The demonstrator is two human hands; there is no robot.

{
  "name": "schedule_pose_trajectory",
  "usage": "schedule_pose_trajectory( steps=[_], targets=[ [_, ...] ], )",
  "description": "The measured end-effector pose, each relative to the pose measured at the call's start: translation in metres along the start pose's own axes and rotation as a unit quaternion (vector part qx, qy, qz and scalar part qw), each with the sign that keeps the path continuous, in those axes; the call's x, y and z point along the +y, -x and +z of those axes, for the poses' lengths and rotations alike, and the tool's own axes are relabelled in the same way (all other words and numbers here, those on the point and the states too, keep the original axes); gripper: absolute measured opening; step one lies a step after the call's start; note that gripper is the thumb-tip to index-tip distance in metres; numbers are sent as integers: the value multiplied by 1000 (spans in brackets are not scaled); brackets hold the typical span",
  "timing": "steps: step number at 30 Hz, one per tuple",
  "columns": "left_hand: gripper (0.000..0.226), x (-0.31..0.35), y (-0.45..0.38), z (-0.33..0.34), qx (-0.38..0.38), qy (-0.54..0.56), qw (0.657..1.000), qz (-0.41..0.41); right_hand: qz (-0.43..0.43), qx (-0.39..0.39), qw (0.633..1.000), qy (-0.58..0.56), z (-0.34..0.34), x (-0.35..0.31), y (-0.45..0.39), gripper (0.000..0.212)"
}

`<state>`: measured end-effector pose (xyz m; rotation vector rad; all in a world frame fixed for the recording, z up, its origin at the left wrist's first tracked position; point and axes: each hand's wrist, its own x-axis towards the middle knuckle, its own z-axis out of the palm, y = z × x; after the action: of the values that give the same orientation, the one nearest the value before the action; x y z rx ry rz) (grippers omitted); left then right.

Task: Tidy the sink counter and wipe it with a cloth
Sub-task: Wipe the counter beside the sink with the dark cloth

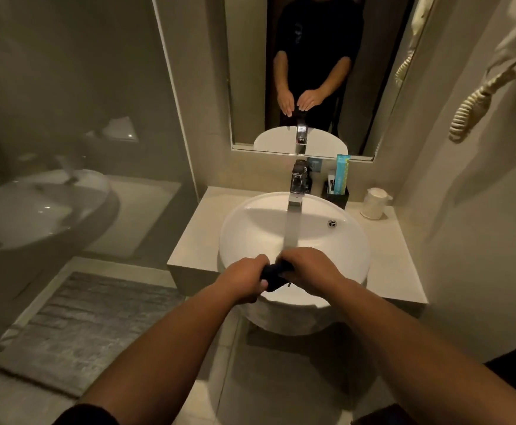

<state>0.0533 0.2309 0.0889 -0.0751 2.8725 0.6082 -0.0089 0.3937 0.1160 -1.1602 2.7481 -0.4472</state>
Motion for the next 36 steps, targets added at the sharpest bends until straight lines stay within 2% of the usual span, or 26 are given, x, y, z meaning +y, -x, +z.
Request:
schedule_pose_trajectory(
  steps=[4,7,10,13,18,23,28,31,36],
  targets=[
    [36,-26,1,-15,22,23,999,-39,-43,-10,999,15,-5,-19,-39,21],
    [30,-55,-10,-32,51,17,995,-81,-61,12,998,29,2,-21,-79,39],
    [23,-96,-29,-54,80,67,985,-134,-18,33,998,55,15,-4,-124,60],
    [20,-145,-53,-75,88,130,974,-161,48,25,994,98,37,19,-170,62],
    [46,-216,-106,-93,114,259,946,-159,124,-24,985,121,74,44,-239,71],
    [47,-260,-166,-100,158,332,913,-175,149,-38,979,134,91,59,-289,71],
    [48,-295,-231,-106,171,273,929,-182,159,-73,975,138,113,78,-309,72],
    [57,-302,-270,-116,205,244,939,-134,165,-75,971,157,129,86,-309,78],
    [63,-305,-320,-124,250,168,952,-58,155,-30,969,189,147,97,-309,83]
  ],
)
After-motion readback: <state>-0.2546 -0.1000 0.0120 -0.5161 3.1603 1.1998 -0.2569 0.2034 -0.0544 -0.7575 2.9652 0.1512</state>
